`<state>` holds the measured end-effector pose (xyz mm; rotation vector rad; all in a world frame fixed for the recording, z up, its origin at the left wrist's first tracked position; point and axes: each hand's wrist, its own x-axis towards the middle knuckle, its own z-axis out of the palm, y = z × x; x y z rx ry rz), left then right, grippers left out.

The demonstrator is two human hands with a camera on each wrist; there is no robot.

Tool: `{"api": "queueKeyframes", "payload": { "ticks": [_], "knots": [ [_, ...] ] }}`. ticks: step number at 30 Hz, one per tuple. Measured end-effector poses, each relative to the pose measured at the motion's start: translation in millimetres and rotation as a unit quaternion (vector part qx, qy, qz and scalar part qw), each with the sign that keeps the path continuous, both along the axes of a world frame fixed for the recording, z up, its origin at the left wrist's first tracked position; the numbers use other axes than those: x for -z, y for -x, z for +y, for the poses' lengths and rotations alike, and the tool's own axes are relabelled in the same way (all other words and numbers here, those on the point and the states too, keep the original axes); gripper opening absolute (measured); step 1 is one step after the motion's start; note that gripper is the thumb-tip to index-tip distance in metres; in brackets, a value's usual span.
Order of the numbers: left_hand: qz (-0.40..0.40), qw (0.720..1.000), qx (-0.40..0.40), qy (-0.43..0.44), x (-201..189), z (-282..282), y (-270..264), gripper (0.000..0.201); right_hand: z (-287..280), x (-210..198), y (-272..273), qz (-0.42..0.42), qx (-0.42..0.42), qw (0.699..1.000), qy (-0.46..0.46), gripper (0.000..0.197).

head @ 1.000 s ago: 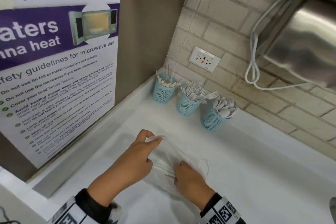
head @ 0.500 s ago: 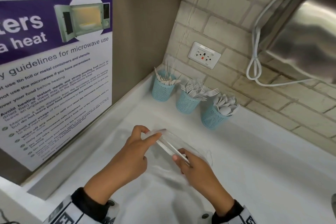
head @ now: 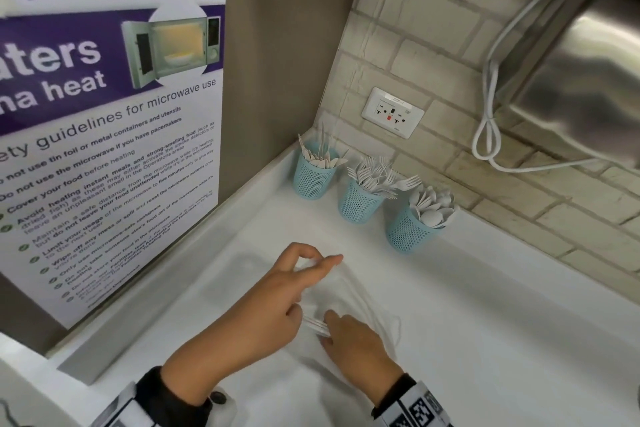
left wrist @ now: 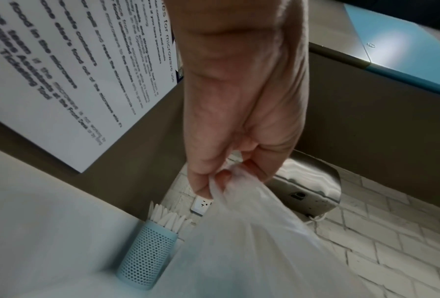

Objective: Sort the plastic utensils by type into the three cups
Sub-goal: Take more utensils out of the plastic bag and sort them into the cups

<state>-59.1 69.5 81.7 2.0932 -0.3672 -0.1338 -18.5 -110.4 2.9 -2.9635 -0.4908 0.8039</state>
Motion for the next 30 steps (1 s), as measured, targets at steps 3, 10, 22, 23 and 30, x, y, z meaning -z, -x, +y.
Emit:
{"api": "queueKeyframes", "payload": {
  "ticks": [3, 10, 22, 23, 30],
  "knots": [
    [-0.022, 0.999, -0.032, -0.020, 5.6, 6.8, -3.6, 0.084, -3.2, -3.8, -2.2, 0.037, 0.000, 0.998, -0.057, 0.022],
    [0.050, 0.987, -0.101, -0.116, 17.9, 8.6, -6.4, 0.075, -9.6, -36.9, 6.0, 0.085, 0.089, 0.944, -0.307, 0.018],
    [0.058, 0.993, -0.079, -0.070, 19.6, 8.1, -4.1, 0.088, -29.0, -63.4, 11.7, -0.053, 0.066, 0.965, -0.246, 0.021],
    [0.051, 0.994, -0.067, -0.063, 19.2, 6.7, -3.5, 0.089, -25.3, -62.7, 12.6, -0.051, 0.034, 0.974, -0.217, 0.018],
    [0.037, 0.999, 0.009, -0.033, 8.6, -5.0, 0.5, 0.087, 7.7, -19.9, 8.3, -0.019, -0.078, 0.996, -0.037, 0.032]
  ]
}}
